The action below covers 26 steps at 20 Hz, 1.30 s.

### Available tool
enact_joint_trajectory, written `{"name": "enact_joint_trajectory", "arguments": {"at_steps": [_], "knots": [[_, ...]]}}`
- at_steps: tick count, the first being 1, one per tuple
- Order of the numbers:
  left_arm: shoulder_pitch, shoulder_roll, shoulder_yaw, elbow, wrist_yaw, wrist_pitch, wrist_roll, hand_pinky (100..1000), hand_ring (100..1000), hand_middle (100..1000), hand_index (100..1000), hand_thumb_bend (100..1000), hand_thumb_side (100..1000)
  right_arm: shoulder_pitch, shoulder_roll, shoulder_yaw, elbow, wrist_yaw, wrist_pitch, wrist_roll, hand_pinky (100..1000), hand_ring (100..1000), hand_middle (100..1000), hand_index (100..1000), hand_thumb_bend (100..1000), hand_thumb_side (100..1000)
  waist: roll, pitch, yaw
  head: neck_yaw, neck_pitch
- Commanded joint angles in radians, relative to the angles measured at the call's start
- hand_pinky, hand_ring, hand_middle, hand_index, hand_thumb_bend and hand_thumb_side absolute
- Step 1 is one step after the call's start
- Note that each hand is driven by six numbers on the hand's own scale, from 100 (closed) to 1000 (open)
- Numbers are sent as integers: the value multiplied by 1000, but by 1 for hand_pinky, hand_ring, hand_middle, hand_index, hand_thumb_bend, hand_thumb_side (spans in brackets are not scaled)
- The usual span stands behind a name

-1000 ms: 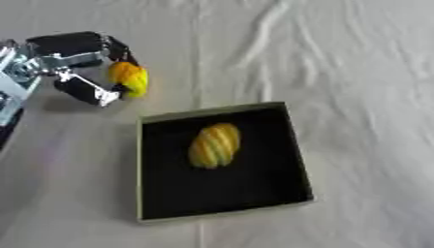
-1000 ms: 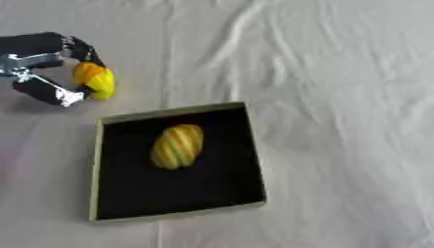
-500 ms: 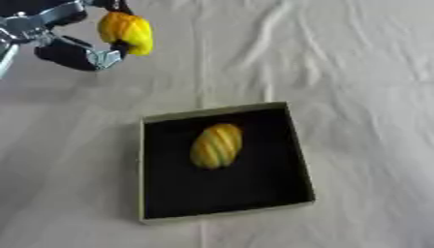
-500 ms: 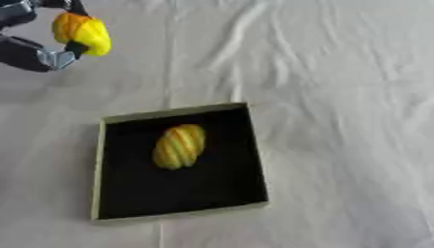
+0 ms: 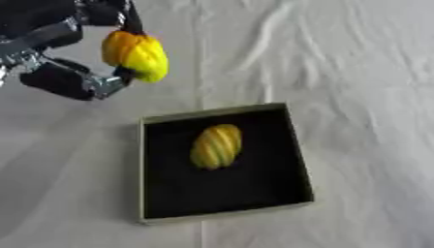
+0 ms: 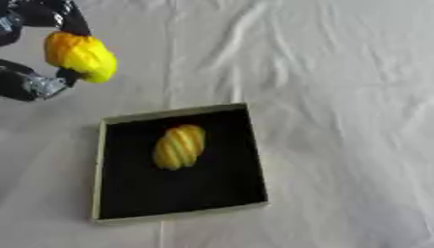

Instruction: Pick up objects on the table and place them in the box.

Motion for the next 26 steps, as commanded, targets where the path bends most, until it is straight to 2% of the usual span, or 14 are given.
{"name": "enact_joint_trajectory", "arguments": {"at_steps": [1, 6, 8, 19, 22, 26], "knots": [[10, 15, -9, -94, 9, 22, -5, 706, 627, 559, 689, 100, 301, 1, -35, -13, -16, 5, -7, -3, 931, 800, 508, 759, 100, 566, 0, -29, 4, -8, 2], [76, -15, -20, -211, -43, 92, -56, 707, 624, 558, 688, 100, 347, 4, -26, -11, -16, 6, -4, -1, 932, 800, 509, 759, 100, 565, -5, -31, 6, -7, -1], [95, -39, -23, -225, -64, 121, -84, 709, 620, 555, 685, 100, 349, 5, -20, -9, -16, 7, -3, 2, 932, 801, 508, 759, 100, 566, -7, -31, 5, -6, 0], [91, -221, -101, -129, -144, 278, -218, 714, 618, 556, 687, 100, 319, 4, 2, -6, -16, 8, 7, 13, 935, 802, 505, 759, 100, 568, -7, -25, -3, -10, 5], [88, -253, -109, -100, -186, 290, -223, 720, 627, 565, 696, 100, 311, 4, 3, -7, -16, 8, 1, 14, 935, 801, 505, 759, 100, 568, -8, -26, -3, -14, 6], [83, -262, -128, -67, -246, 252, -248, 755, 691, 622, 753, 100, 249, 4, 6, -7, -16, 8, -2, 13, 935, 801, 505, 758, 100, 568, -7, -25, -4, -15, 5]]}}
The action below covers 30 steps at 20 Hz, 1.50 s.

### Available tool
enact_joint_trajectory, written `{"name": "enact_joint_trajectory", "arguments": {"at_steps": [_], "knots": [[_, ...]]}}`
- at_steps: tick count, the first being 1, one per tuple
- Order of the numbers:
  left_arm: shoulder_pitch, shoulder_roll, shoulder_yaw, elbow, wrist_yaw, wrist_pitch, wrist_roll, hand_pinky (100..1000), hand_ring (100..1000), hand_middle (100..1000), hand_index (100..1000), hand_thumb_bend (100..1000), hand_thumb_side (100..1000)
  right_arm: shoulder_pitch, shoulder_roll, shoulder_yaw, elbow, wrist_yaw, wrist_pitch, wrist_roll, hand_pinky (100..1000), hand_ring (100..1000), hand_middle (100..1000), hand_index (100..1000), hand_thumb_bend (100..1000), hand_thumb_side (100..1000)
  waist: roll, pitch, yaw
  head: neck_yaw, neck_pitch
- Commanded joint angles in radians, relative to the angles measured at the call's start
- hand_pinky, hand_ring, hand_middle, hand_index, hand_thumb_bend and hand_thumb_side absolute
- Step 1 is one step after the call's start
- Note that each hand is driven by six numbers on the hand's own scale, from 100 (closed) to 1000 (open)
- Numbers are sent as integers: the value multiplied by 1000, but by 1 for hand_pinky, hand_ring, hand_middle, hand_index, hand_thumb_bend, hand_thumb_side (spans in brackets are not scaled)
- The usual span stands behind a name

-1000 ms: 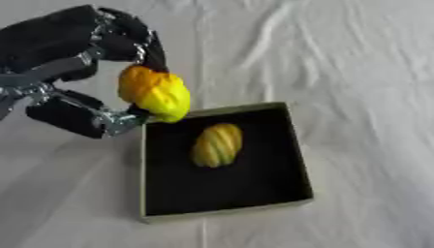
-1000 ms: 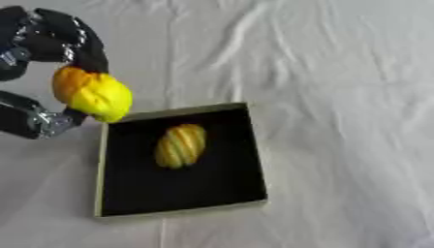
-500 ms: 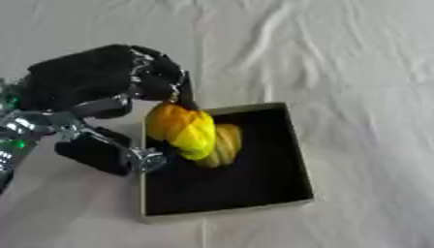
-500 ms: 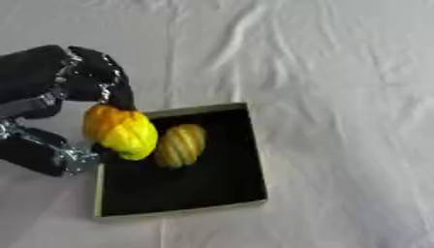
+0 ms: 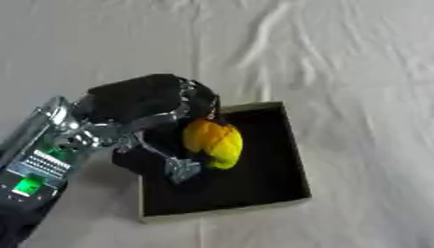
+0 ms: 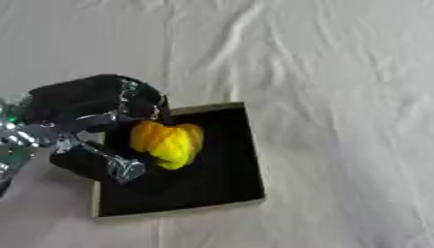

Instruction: Pick up objects on the table and place them in the box.

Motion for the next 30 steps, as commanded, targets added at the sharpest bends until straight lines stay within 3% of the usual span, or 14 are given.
{"name": "enact_joint_trajectory", "arguments": {"at_steps": [1, 3, 6, 7, 9, 13, 15, 21, 22, 23, 24, 26, 27, 30], "knots": [[-16, 0, -10, 16, -46, -30, -27, 798, 750, 689, 805, 100, 230, -3, -13, -8, -16, 2, -5, 1, 936, 801, 504, 758, 100, 569, -4, -22, -2, -3, 0], [-13, -3, -16, 31, -69, -55, -52, 870, 831, 775, 871, 100, 277, -3, -10, -8, -16, 2, -3, 1, 936, 801, 504, 758, 100, 569, -4, -22, -3, -4, 0], [-11, -7, -6, 37, -84, -79, -69, 920, 882, 816, 904, 100, 512, 0, -7, -10, -16, 2, -2, 1, 936, 801, 504, 758, 100, 569, -5, -23, -2, -5, -2], [-10, -7, -1, 35, -84, -82, -66, 942, 910, 841, 926, 100, 722, 1, -5, -10, -16, 2, 0, 1, 937, 801, 503, 758, 100, 569, -5, -23, -2, -6, -3], [-10, -5, 4, 29, -87, -86, -56, 961, 940, 857, 944, 100, 983, 3, -3, -10, -16, 3, 3, 2, 937, 801, 503, 758, 100, 570, -5, -24, -1, -6, -5], [-4, -5, 23, 17, -94, -78, -22, 981, 972, 867, 956, 229, 1000, 6, 0, -11, -16, 4, 5, 3, 937, 802, 502, 758, 100, 569, -7, -25, 1, -9, -5], [-2, -6, 39, 3, -89, -59, 5, 979, 973, 866, 955, 243, 1000, 7, 1, -11, -16, 4, 5, 3, 937, 802, 502, 758, 100, 569, -8, -25, 2, -10, -6], [3, 8, 107, -104, -29, -33, 93, 966, 964, 866, 953, 184, 997, 12, 4, -14, -16, 5, 6, 2, 938, 802, 502, 758, 100, 569, -9, -28, 9, -14, -10], [3, 13, 119, -127, -15, -34, 107, 966, 965, 867, 955, 196, 976, 14, 4, -16, -16, 5, 6, 1, 938, 801, 502, 758, 100, 569, -9, -29, 10, -15, -11], [3, 20, 129, -150, -7, -35, 118, 962, 967, 866, 953, 228, 879, 14, 4, -16, -16, 5, 6, 0, 938, 801, 502, 758, 100, 570, -10, -29, 11, -16, -12], [2, 25, 132, -163, -5, -39, 122, 962, 967, 866, 955, 224, 844, 15, 5, -16, -16, 5, 6, 0, 938, 801, 502, 758, 100, 570, -10, -30, 12, -15, -12], [12, 28, 125, -172, -5, -37, 107, 962, 964, 866, 956, 168, 915, 11, 7, -14, -16, 3, 8, 2, 938, 801, 501, 758, 100, 570, -12, -30, 12, -11, -14], [17, 26, 124, -174, -1, -32, 98, 951, 953, 859, 952, 112, 912, 10, 8, -13, -16, 3, 8, 3, 938, 801, 501, 758, 100, 569, -13, -30, 12, -9, -15], [27, 10, 146, -175, 32, -16, 116, 944, 939, 848, 944, 100, 828, 14, 13, -16, -16, 5, 6, 4, 938, 801, 501, 758, 100, 569, -16, -28, 11, -7, -17]]}}
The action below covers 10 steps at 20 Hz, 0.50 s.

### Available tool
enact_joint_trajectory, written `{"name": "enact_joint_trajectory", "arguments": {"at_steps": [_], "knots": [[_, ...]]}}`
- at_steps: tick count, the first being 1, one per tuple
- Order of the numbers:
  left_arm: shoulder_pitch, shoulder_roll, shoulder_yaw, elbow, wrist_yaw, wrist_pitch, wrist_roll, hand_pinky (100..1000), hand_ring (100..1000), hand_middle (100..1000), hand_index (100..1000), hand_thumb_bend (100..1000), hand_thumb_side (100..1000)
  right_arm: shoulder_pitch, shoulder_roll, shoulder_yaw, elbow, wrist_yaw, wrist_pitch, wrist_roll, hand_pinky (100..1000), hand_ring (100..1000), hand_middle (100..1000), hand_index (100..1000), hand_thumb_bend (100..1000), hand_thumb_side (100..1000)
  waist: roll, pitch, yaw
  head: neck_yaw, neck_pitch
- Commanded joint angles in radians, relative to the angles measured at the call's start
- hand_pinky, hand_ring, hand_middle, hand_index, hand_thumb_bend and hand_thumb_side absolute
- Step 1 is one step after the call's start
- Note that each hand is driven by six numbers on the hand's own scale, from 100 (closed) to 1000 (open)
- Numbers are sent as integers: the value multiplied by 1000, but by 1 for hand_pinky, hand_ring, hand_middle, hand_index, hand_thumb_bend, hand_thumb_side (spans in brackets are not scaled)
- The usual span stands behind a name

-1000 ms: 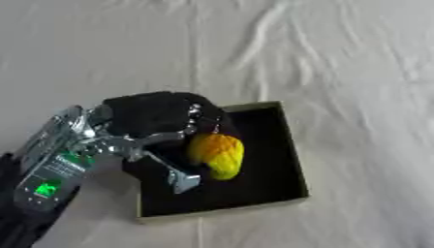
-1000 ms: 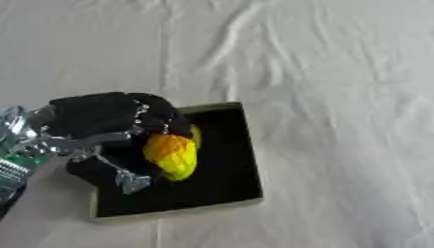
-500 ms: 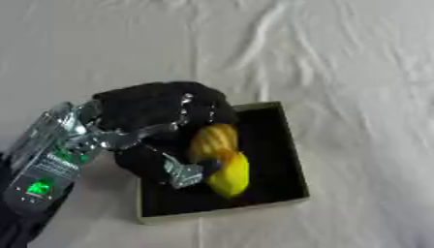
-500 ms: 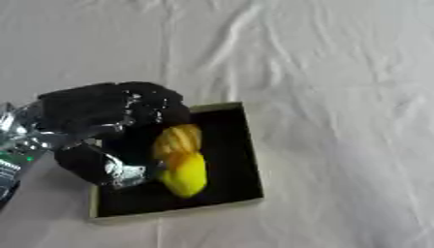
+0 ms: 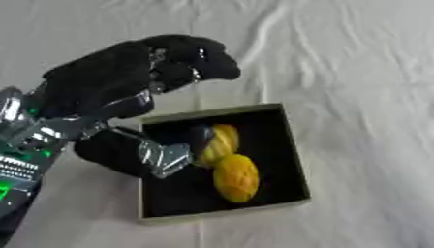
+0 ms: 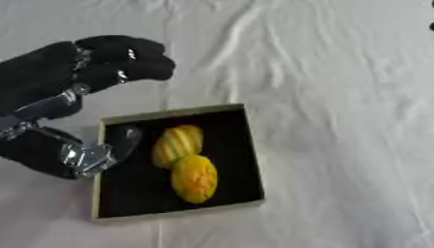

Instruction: Pick up objects on the table and place them in the box.

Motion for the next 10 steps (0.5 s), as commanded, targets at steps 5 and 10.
{"name": "enact_joint_trajectory", "arguments": {"at_steps": [5, 10], "knots": [[15, -23, 129, -21, 114, -9, 99, 924, 910, 838, 911, 100, 658, -2, -11, -23, -16, 7, -3, -8, 938, 800, 503, 758, 100, 568, -7, -25, 3, -10, -20], [68, 37, 269, -21, 370, -31, 456, 898, 870, 810, 867, 100, 596, -2, -9, -31, -16, 11, -15, -21, 936, 799, 504, 759, 100, 564, -13, -23, 6, -25, -27]]}}
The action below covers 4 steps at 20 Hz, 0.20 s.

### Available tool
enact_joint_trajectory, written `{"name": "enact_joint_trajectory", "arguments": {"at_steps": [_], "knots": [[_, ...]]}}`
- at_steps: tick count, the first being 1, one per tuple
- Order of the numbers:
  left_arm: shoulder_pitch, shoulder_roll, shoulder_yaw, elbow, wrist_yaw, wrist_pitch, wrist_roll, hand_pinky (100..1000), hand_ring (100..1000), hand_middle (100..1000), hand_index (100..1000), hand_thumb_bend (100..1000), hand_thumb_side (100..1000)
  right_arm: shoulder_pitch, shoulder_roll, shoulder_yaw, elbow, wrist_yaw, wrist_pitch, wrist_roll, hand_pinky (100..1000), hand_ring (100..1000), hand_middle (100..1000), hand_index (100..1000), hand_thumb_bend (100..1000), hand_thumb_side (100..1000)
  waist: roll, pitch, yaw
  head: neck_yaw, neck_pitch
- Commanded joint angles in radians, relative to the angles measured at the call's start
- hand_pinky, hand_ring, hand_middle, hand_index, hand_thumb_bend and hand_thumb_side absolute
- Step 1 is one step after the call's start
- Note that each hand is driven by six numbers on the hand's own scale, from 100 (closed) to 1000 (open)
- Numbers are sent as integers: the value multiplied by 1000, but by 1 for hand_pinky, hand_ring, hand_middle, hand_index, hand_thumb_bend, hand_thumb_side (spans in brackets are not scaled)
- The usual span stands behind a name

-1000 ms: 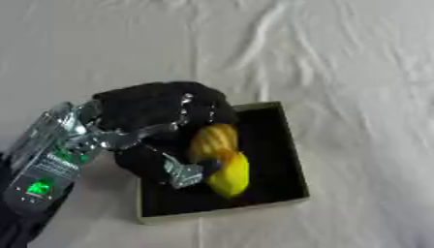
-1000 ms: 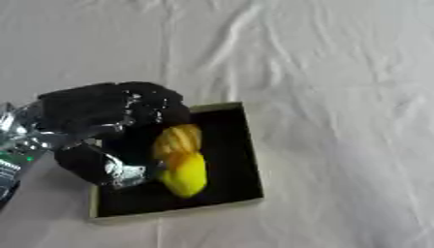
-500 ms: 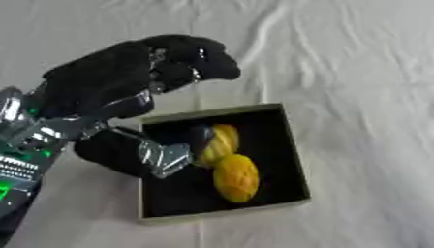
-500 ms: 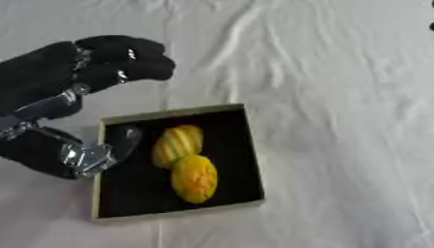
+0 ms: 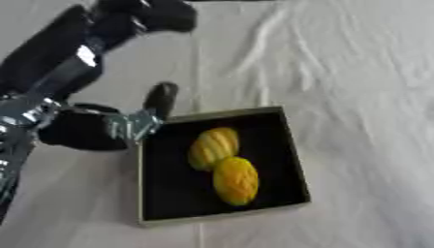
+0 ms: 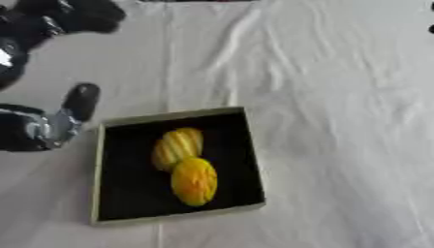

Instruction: Pick up objects on the table and place them in the box.

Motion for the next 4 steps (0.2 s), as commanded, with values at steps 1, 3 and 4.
{"name": "enact_joint_trajectory", "arguments": {"at_steps": [1, 3, 4], "knots": [[11, 43, 88, -19, 141, -16, 176, 894, 864, 807, 864, 100, 594, -3, -17, -18, -16, 12, -11, -10, 936, 799, 505, 759, 100, 565, -7, -22, 2, -10, -15], [28, 49, 135, -19, 232, -36, 258, 890, 857, 802, 860, 100, 601, -3, -15, -19, -16, 16, -22, -16, 934, 798, 507, 759, 100, 564, -11, -21, 4, -13, -16], [35, 52, 157, -19, 273, -49, 292, 887, 854, 801, 861, 100, 607, -4, -15, -19, -16, 20, -29, -19, 933, 798, 508, 760, 100, 565, -13, -21, 5, -14, -16]]}}
